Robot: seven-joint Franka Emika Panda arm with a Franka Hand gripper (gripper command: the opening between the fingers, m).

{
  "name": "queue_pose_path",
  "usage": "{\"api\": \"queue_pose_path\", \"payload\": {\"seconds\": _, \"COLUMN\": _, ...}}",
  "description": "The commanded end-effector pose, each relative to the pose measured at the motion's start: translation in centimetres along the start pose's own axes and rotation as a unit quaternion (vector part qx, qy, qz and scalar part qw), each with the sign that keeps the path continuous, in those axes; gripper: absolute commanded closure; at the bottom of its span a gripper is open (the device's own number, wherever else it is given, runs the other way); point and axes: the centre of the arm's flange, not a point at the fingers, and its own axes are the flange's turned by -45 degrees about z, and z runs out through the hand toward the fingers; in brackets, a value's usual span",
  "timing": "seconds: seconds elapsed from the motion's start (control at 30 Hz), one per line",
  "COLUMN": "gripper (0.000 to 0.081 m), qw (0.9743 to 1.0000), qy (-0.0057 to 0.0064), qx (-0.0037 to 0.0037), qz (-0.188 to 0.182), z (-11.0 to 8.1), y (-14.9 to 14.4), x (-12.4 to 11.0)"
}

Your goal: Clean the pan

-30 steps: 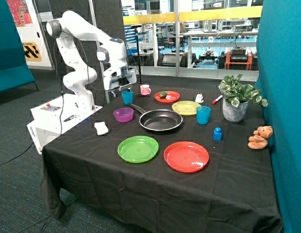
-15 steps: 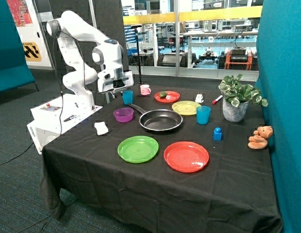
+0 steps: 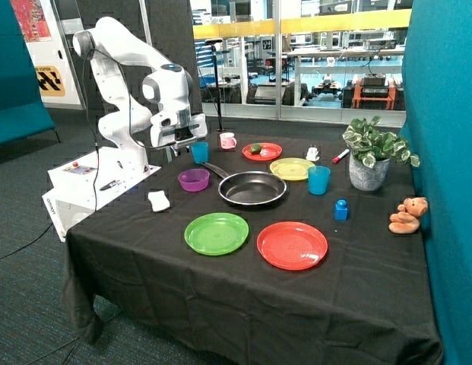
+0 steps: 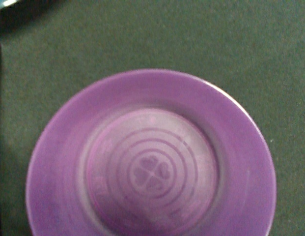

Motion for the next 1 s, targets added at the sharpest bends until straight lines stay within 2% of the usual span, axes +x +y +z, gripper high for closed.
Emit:
{"api": "queue_pose_path", "payload": {"seconds": 0.0, "gripper": 0.0119, "qw": 1.0000, "qy": 0.0043, "qx": 0.00148, "qz": -0.008, "z": 1.2, "y": 1.3, "x": -1.2}}
{"api": "queue_pose_path", "payload": {"seconds": 0.13, "gripper": 0.0100, "qw": 1.0000, "qy": 0.0043, "qx": 0.00153, "qz": 0.003, "z": 1.9, "y": 3.3, "x": -1.6}}
{"api": "queue_pose_path", "payload": {"seconds": 0.6, "gripper": 0.0132, "qw": 0.9997, "qy": 0.0042, "qx": 0.00161, "qz": 0.022, "z": 2.8, "y": 7.4, "x": -1.9}}
{"api": "queue_pose_path", "payload": {"seconds": 0.97, "gripper": 0.0166, "qw": 0.9994, "qy": 0.0042, "qx": 0.00166, "qz": 0.035, "z": 3.4, "y": 9.7, "x": -0.5}}
